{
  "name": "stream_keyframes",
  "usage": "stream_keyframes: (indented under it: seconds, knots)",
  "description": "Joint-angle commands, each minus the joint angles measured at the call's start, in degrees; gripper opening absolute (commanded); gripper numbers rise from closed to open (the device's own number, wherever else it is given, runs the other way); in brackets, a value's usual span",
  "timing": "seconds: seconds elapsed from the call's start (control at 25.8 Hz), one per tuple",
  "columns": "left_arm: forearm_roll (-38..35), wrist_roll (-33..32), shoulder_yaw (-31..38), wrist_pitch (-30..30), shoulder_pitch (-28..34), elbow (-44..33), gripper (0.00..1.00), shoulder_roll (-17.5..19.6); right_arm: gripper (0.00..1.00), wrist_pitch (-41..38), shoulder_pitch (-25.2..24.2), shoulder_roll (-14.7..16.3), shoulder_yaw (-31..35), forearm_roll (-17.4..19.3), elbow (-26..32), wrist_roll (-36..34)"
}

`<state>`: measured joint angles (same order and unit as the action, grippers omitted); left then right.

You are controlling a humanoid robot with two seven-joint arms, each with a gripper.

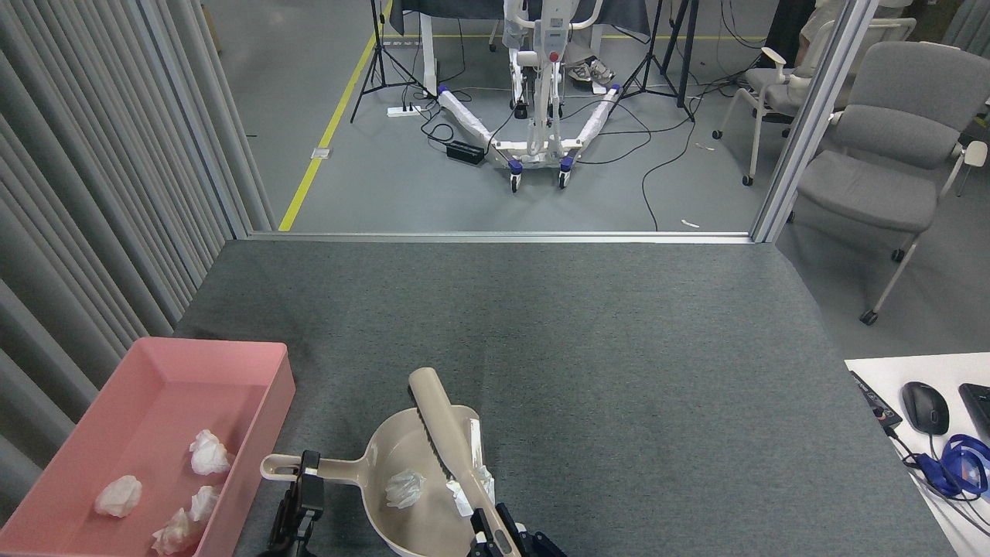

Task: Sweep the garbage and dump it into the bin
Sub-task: 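Sweep the white paper balls into the dustpan with the right-held brush, then sweep the paper balls deeper into the dustpan with the brush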

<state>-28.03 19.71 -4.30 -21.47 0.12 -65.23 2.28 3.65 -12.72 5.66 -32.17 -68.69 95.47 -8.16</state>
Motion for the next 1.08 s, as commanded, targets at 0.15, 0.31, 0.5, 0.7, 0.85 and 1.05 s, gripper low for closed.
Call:
stream_keyframes:
  seconds: [0.15, 0.31, 0.5, 0.7, 0.85, 1.05]
  knots:
    - [0.08, -0.2, -0.01, -0.15, 0.05, 0.02, 0.19, -0.09, 0.0, 3.82, -2.4, 5.77, 10.2, 0.31, 2.26, -0.89]
    - [0.0, -0.2, -0.27, -0.24, 0.05, -0.69, 0.2, 0.0, 0.0, 3.2, -4.33, 7.44, 13.72, 0.66, 2.0, -0.19]
    - [0.0, -0.2, -0.27, -0.24, -0.21, -0.42, 0.2, 0.61, 0.0, 2.06, -4.33, 7.44, 12.93, 1.98, 0.77, 0.08]
    - [-2.38, -0.2, -0.19, -0.15, -0.39, -0.07, 0.2, 1.32, 0.0, 1.88, -3.98, 6.38, 8.27, 3.3, -1.87, 4.21]
    - [-2.9, -0.47, -0.1, -0.06, -0.39, -0.16, 0.19, 1.85, 0.0, 2.06, -4.25, 3.92, 4.31, 3.21, -1.96, 4.21]
    - [-2.9, -0.64, -0.01, -0.15, -0.65, -0.16, 0.19, 2.29, 0.0, 2.23, -4.33, 1.02, 1.06, 2.68, -1.96, 3.94]
